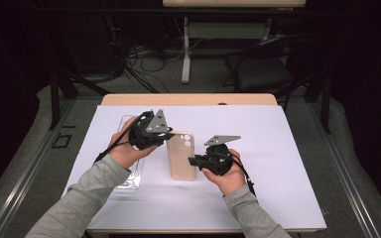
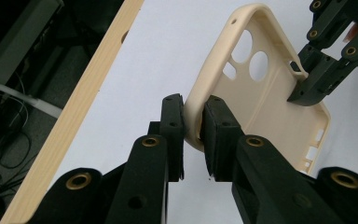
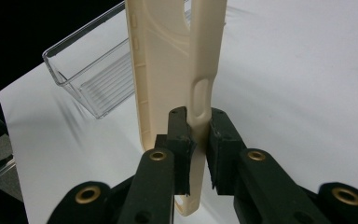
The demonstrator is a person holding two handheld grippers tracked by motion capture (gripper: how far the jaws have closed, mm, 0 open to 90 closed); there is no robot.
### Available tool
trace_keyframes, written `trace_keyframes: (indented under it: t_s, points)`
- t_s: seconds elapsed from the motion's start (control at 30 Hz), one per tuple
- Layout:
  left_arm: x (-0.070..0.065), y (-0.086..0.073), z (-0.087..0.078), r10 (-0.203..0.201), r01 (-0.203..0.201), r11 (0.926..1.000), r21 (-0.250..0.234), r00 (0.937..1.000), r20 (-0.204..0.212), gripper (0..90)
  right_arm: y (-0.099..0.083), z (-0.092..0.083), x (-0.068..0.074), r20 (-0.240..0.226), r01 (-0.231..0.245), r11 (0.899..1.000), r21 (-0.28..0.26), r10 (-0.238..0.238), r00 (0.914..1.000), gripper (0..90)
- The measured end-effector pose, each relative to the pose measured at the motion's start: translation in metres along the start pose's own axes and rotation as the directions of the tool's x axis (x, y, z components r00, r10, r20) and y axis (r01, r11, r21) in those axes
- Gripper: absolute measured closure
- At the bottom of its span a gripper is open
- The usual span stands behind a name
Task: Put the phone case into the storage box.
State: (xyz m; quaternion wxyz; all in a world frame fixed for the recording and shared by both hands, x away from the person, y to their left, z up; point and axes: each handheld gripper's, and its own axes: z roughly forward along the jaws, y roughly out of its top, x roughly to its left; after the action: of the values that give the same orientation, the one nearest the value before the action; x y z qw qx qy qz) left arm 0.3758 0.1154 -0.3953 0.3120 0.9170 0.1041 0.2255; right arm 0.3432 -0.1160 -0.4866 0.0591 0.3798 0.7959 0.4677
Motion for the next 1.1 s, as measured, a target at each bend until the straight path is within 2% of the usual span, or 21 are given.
trace_keyframes:
  t_s: [0.57, 0.9, 1.1]
  points:
    - [0.002, 0.001, 0.000, 0.003, -0.003, 1.0000, 0.002, 1.0000, 0.007, 79.5, 0.000, 0.000, -0.001, -0.005, -0.010, 1.000, -0.007, 0.010, 0.9999, 79.7]
    - [0.011, -0.004, -0.002, -0.011, 0.012, 0.9998, 0.015, 0.9998, -0.019, 79.5, 0.001, -0.001, -0.004, -0.009, -0.027, 0.999, -0.023, 0.027, 0.9996, 72.3]
    - [0.019, -0.007, -0.004, -0.025, 0.026, 0.9995, 0.019, 0.9991, -0.035, 79.5, 0.001, -0.001, -0.007, 0.006, -0.025, 0.999, -0.043, 0.025, 0.9997, 63.5]
